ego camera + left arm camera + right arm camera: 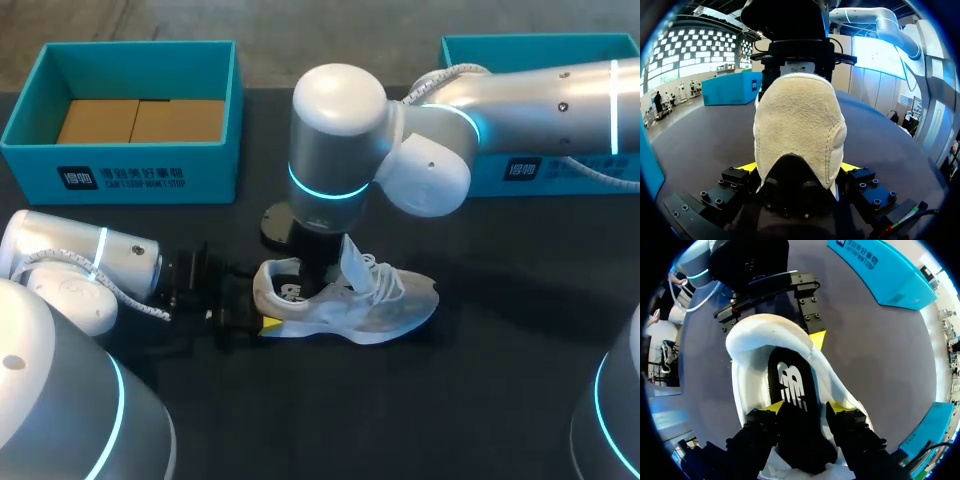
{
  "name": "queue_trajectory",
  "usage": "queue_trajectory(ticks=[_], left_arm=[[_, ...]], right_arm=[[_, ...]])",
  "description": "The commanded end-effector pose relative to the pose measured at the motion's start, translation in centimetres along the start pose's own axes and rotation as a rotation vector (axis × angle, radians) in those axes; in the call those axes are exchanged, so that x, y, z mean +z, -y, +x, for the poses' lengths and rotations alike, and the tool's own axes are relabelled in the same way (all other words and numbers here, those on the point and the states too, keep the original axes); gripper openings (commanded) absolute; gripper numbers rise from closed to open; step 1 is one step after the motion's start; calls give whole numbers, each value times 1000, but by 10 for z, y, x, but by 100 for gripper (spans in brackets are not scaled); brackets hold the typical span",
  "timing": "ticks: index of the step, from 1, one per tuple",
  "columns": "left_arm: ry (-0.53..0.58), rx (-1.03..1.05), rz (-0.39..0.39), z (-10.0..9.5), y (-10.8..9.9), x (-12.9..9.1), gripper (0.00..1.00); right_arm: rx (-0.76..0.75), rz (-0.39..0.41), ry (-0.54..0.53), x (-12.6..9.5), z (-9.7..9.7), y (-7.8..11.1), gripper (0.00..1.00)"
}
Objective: Take the shoe out of the shoebox, open the shoe tongue, remove and reinsert the insole, then place the shoe into the shoebox
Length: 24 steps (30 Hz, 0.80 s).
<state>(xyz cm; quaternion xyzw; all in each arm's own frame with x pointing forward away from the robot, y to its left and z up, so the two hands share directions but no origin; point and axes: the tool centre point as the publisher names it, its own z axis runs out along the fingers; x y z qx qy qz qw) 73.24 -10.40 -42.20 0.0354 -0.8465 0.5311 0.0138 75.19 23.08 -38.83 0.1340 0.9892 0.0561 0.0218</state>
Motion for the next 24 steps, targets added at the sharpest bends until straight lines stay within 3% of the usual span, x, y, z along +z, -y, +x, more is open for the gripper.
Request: queue_trajectory(ticks=[1, 14, 17, 20, 21, 22, 24], left_arm=[[-2, 1, -3, 0, -3, 1, 0], [-2, 1, -3, 0, -3, 1, 0], [-2, 1, -3, 0, -3, 1, 0], [-2, 1, -3, 0, -3, 1, 0], [-2, 1, -3, 0, -3, 1, 0], [-2, 1, -3, 0, -3, 1, 0], [-2, 1, -3, 0, -3, 1, 0]], right_arm=[[-8, 2, -24, 10, -3, 1, 51], [-19, 35, -77, 27, 10, 5, 47], [-20, 46, -85, 28, 13, 5, 37], [-22, 61, -94, 30, 15, 8, 22], [-23, 66, -98, 30, 16, 9, 16], [-24, 75, -102, 31, 16, 10, 3], [-26, 83, -107, 31, 18, 12, 0]])
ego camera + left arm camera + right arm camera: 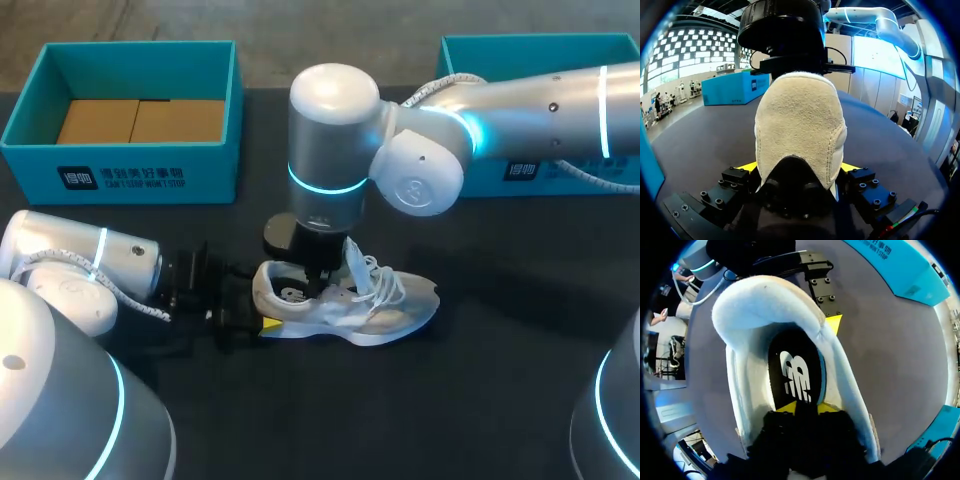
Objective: Take the shoe out of the shoebox, open the shoe tongue, remove and reinsert the insole, then place the shoe into the shoebox
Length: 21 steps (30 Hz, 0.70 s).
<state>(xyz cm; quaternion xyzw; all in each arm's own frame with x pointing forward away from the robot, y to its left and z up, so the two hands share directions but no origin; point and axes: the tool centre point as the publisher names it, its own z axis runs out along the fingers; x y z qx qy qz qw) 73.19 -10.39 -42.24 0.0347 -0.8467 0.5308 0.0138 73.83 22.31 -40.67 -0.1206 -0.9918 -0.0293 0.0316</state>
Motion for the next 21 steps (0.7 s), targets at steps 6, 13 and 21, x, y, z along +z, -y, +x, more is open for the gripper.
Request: queue_trajectory(ticks=[6, 13, 21], left_arm=[[-1, -1, -2, -1, -2, 1, 0], [-1, -1, -2, -1, -2, 1, 0], [-1, -1, -2, -1, -2, 1, 0]], right_arm=[[-19, 45, -26, 6, 6, 6, 0], [-96, 87, -91, -14, 4, 12, 0], [-121, 112, -117, -26, 4, 11, 0]])
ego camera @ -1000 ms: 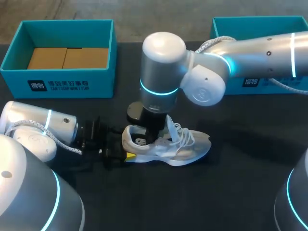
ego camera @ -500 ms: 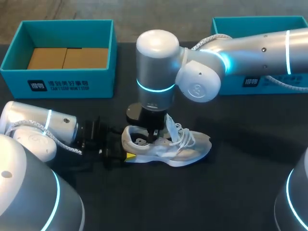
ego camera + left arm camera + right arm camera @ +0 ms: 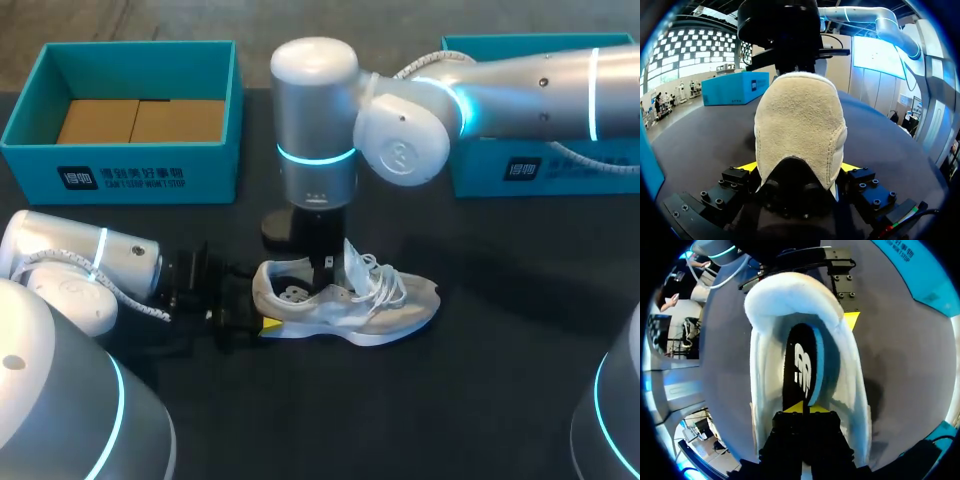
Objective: Take the shoe out of the shoebox, open the shoe tongue, remove and reinsert the insole, then place the shoe into the shoebox
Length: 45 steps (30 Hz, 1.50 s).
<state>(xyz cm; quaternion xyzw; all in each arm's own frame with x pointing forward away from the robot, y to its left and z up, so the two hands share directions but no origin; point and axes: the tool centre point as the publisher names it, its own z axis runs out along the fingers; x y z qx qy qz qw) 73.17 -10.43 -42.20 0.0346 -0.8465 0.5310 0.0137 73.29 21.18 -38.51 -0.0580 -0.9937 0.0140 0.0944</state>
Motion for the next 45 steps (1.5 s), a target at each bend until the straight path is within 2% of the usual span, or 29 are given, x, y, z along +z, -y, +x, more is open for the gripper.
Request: queue_trajectory(ticks=[1, 15, 29, 34, 45], left_arm=[[-1, -1, -3, -1, -3, 1, 0], [-1, -1, -3, -1, -3, 1, 0], [-1, -1, -3, -1, -3, 1, 0], [-1, -1, -3, -1, -3, 1, 0], [-1, -1, -3, -1, -3, 1, 0]], right_arm=[[-5, 14, -5, -5, 1, 1, 0], [-117, 24, -121, -21, -5, 2, 0], [-217, 86, -207, -48, -11, 4, 0], [-271, 105, -236, -59, -13, 0, 0], [-430, 145, -299, -64, -12, -11, 0]])
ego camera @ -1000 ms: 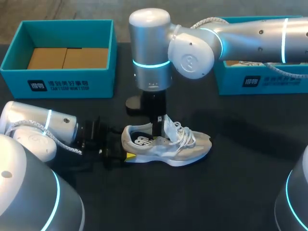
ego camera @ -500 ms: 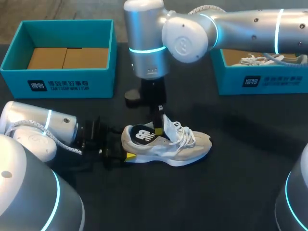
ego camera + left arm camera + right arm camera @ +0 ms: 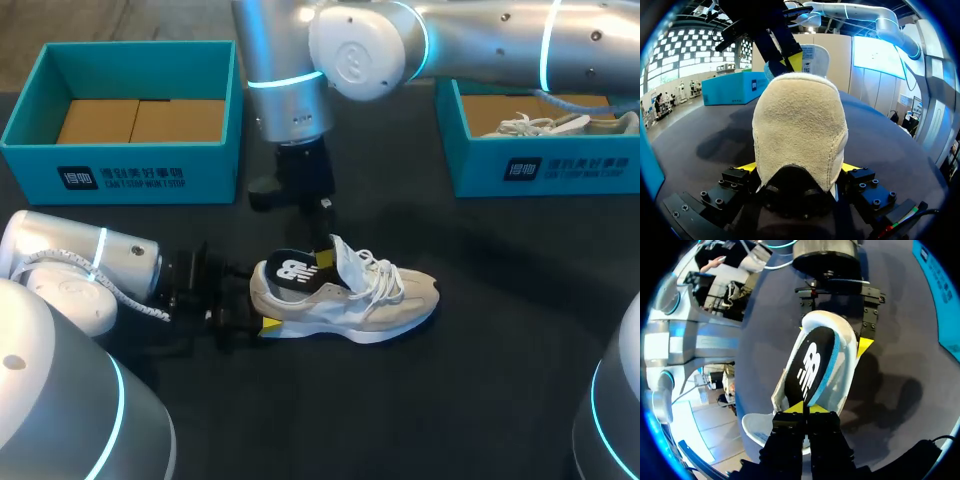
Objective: Take the shoe out of the shoebox, open the shoe tongue, remove and reinsert the insole, then place the shoe into the shoebox
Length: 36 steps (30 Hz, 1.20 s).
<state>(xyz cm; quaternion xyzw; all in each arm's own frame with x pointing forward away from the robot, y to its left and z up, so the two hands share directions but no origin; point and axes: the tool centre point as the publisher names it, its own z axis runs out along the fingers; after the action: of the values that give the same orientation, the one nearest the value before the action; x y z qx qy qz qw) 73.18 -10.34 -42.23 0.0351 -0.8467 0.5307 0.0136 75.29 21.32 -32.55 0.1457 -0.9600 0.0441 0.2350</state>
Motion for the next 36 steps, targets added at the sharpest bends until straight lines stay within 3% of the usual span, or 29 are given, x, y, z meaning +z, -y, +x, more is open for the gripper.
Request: queue_trajectory(ticks=[1, 23, 36], left_arm=[[-2, 0, -2, -1, -2, 1, 0], [-2, 0, -2, -1, -2, 1, 0], [-2, 0, -2, -1, -2, 1, 0]], right_arm=[[-31, 33, -29, -4, -5, -8, 0], [-113, 110, -81, -14, 2, 7, 0], [-136, 111, -78, -10, -1, -1, 0]])
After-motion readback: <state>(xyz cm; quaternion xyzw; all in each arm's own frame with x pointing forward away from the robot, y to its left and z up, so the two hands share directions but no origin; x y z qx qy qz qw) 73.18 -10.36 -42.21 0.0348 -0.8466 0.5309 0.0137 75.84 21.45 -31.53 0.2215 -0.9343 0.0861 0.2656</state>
